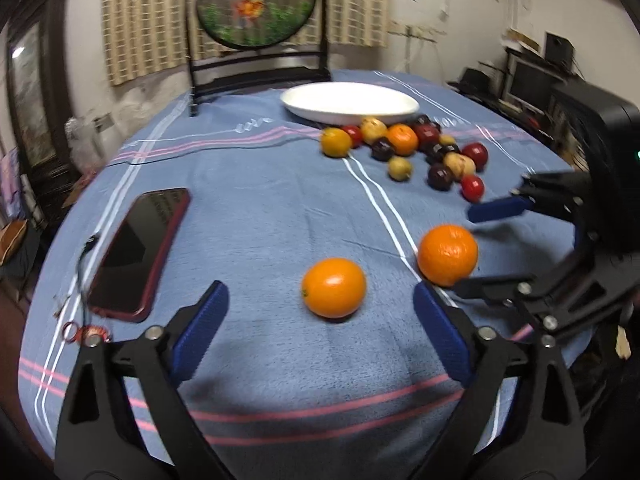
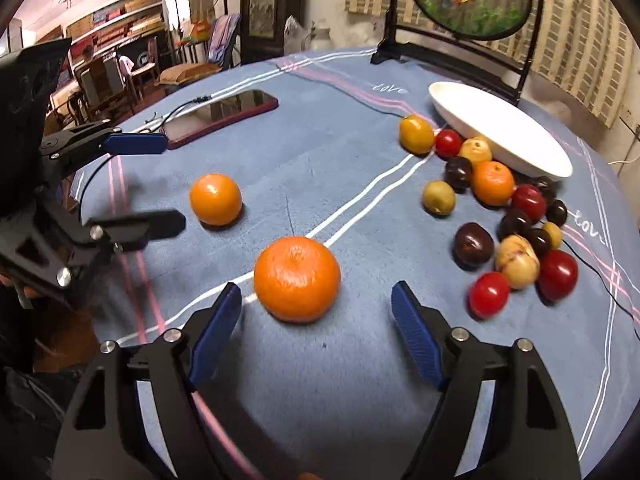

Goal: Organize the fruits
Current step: 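Grasp the small orange with the left tool while the right tool grasps the large orange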

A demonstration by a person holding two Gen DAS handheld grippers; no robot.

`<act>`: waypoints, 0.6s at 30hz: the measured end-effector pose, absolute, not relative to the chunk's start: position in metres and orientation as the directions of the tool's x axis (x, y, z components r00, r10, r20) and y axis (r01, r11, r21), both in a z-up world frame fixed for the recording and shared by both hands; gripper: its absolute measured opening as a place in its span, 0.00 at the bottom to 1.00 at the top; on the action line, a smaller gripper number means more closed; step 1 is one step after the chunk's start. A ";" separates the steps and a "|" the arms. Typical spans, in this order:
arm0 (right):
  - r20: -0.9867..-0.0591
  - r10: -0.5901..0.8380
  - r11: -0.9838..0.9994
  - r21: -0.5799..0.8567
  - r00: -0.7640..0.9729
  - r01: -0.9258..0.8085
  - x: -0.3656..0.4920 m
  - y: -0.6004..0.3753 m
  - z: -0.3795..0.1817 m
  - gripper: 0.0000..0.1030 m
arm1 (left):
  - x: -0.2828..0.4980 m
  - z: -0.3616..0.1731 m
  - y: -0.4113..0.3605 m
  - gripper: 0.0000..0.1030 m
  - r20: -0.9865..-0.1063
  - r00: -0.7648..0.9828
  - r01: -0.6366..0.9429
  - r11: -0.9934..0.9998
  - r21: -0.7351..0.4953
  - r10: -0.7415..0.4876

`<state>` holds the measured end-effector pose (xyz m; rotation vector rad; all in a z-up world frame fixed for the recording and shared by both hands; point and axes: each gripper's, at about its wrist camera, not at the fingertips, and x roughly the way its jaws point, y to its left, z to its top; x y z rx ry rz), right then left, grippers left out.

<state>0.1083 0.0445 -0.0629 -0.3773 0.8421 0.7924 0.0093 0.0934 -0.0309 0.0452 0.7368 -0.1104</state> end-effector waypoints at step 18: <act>-0.772 0.588 0.582 0.195 0.243 -0.789 0.132 0.022 -0.062 0.44 | 0.043 -0.054 0.096 0.39 -0.776 0.597 0.211 0.973 -0.097 -0.206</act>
